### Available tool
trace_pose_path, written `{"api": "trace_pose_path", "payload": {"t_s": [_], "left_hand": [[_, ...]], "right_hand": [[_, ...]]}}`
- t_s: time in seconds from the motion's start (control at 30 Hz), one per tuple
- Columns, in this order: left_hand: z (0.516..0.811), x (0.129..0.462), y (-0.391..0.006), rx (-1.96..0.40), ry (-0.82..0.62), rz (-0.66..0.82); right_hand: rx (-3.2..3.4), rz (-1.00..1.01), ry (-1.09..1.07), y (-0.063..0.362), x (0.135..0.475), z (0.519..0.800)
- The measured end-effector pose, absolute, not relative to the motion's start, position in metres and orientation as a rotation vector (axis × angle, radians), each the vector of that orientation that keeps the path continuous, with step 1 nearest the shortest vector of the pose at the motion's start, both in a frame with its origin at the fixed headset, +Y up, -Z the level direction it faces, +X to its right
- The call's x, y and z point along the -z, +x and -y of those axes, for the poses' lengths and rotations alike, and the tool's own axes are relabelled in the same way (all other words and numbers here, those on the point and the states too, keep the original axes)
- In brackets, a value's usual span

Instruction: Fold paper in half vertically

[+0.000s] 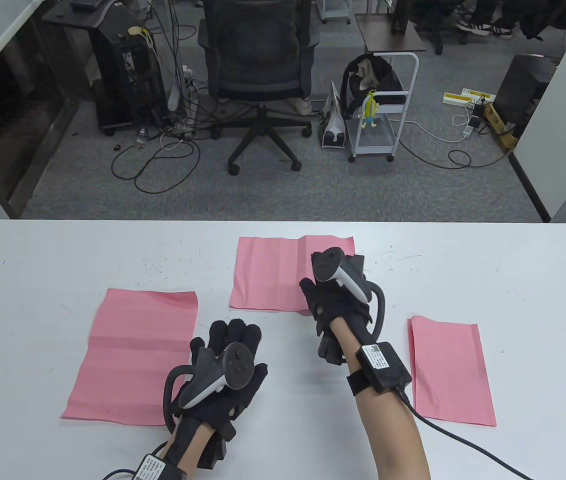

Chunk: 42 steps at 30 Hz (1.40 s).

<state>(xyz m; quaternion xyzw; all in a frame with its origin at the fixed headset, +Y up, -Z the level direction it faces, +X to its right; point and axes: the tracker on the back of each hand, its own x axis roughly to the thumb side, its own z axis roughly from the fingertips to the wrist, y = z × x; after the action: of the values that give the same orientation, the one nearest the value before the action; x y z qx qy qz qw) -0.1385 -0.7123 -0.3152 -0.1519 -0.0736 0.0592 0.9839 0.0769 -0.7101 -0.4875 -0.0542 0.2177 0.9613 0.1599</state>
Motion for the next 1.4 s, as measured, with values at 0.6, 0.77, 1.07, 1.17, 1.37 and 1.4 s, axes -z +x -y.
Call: {"api": "trace_pose_path", "payload": {"t_s": [0.6, 0.77, 1.07, 1.17, 1.37, 1.4], "left_hand": [[0.72, 0.318, -0.138, -0.101, -0.335, 0.143], [0.72, 0.318, -0.137, -0.097, -0.332, 0.146], [0.722, 0.317, -0.135, -0.097, -0.328, 0.158], [0.722, 0.317, -0.134, -0.092, -0.33, 0.161], [0.722, 0.317, -0.135, -0.096, -0.324, 0.16], [0.721, 0.317, -0.136, -0.096, -0.323, 0.159]], "right_hand": [[-2.662, -0.94, -0.252, 0.072, 0.523, 0.808], [-2.682, -0.953, -0.219, 0.072, 0.515, 0.81], [-2.724, -0.97, -0.163, 0.07, 0.473, 0.813], [-2.737, -0.977, -0.151, 0.068, 0.459, 0.813], [-2.767, -0.977, -0.13, 0.066, 0.419, 0.814], [-2.767, -0.978, -0.129, 0.066, 0.413, 0.814]]}}
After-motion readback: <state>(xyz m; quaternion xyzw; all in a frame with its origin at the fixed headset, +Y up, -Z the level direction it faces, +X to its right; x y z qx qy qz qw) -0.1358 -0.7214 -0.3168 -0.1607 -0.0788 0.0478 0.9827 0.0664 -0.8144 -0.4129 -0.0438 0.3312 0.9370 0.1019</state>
